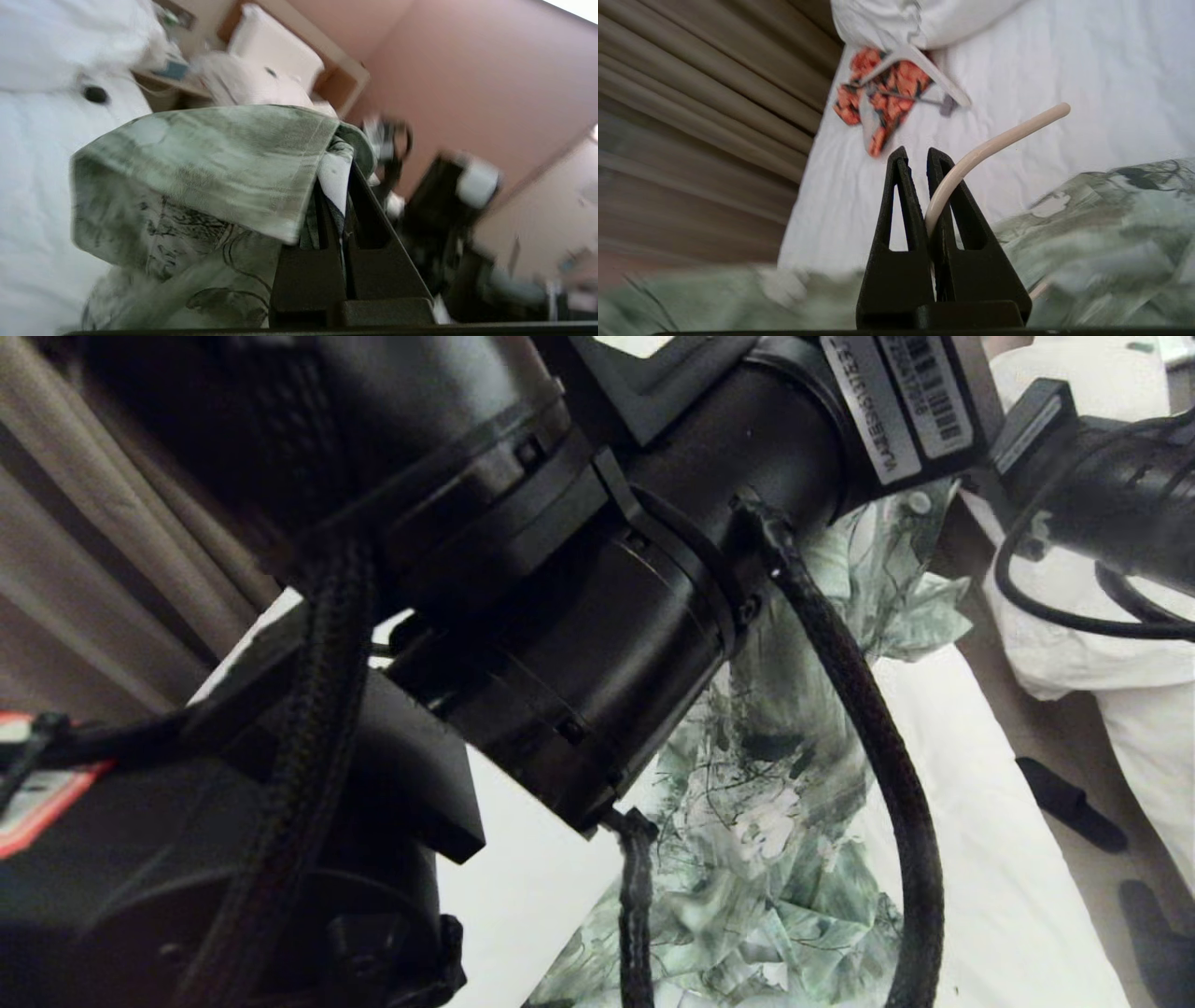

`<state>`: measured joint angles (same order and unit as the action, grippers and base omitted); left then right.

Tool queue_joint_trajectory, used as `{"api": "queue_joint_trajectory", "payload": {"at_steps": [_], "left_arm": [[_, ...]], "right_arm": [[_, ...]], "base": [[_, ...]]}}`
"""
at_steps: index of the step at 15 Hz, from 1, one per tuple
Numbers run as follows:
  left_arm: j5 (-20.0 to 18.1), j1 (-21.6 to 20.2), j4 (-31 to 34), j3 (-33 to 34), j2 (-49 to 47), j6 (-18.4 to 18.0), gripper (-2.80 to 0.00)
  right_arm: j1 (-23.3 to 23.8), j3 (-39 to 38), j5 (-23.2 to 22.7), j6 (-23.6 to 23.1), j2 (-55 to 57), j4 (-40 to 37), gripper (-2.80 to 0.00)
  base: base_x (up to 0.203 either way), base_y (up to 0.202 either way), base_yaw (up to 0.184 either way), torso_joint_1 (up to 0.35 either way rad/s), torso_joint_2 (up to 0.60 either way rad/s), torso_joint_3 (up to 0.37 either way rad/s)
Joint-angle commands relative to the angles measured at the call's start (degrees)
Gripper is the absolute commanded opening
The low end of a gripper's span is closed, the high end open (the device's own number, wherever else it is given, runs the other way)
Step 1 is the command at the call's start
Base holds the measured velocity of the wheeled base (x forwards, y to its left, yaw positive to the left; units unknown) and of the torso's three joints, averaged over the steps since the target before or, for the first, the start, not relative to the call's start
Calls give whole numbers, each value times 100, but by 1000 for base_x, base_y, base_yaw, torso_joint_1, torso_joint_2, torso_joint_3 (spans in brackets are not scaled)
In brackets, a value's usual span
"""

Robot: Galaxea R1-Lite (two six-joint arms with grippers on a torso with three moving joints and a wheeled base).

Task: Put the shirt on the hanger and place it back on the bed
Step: Take the clothes hanger out of the clothes

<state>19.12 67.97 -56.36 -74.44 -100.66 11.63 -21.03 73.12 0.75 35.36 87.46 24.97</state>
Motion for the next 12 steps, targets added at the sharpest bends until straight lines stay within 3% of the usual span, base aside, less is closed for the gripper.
{"api": "queue_joint_trajectory", "payload": {"at_steps": [1,3,7,10,12], "left_arm": [[-71,78,19,61,-21,6,-280],[-207,182,240,17,-24,-39,-280],[-535,361,715,113,-20,-498,-280],[-558,467,1355,108,55,-599,-280],[-576,513,1940,79,187,-902,-280]], "right_arm": [[10,211,4,23,-205,-83,-280],[11,353,13,23,-283,-248,-280],[11,701,29,23,-326,-335,-280],[6,1321,46,23,-326,-1192,-280],[2,1638,61,23,-326,-1641,-280]], "base": [[0,0,0,0,0,0],[0,0,0,0,0,0],[0,0,0,0,0,0],[0,0,0,0,0,0],[0,0,0,0,0,0]]}}
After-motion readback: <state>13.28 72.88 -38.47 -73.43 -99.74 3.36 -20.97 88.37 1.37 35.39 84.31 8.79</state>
